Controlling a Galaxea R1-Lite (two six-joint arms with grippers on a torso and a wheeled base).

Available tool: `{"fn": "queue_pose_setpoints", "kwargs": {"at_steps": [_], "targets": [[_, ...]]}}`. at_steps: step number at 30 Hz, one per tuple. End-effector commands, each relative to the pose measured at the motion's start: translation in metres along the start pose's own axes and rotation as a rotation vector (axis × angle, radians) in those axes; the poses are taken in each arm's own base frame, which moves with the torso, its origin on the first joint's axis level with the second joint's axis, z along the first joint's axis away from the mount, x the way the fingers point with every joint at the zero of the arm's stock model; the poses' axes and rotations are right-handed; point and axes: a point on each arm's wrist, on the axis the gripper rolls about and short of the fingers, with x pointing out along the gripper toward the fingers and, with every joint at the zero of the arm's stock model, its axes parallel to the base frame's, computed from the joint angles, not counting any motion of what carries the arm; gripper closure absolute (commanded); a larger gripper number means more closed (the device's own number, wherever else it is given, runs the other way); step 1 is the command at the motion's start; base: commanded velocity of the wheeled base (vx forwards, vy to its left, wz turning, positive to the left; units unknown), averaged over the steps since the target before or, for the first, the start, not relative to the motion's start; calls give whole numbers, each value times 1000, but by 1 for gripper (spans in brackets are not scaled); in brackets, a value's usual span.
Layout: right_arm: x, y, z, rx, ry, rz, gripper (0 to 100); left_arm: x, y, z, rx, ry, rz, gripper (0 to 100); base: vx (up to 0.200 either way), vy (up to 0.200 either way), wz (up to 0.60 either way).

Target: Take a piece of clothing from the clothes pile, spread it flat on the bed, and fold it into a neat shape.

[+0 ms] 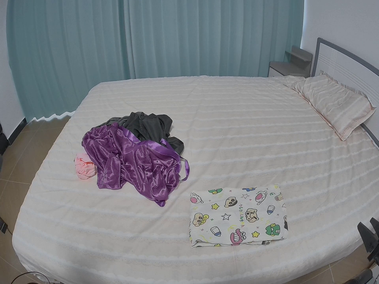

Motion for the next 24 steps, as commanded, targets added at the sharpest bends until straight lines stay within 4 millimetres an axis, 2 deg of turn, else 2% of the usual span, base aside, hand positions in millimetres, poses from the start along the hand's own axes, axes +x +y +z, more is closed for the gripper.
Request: {"fn": "queue_pose_setpoints", "kwargs": {"at_steps": [1,8,17,20,24], "targets": [[-26,-3,-14,-107,-170,-54,0,-43,28,-6,79,-152,88,0,0,0,0],[-23,-6,-18,-223,-163,-116,0,-56,38,-21,240,-192,147,0,0,0,0],[-11,-15,-34,-315,-150,-197,0,-62,37,-25,273,-233,236,0,0,0,0],[-6,-20,-43,-349,-140,-251,0,-67,37,-34,332,-244,246,0,0,0,0],[-6,-20,-43,-349,-142,-265,0,-67,37,-42,369,-233,235,0,0,0,0]]}}
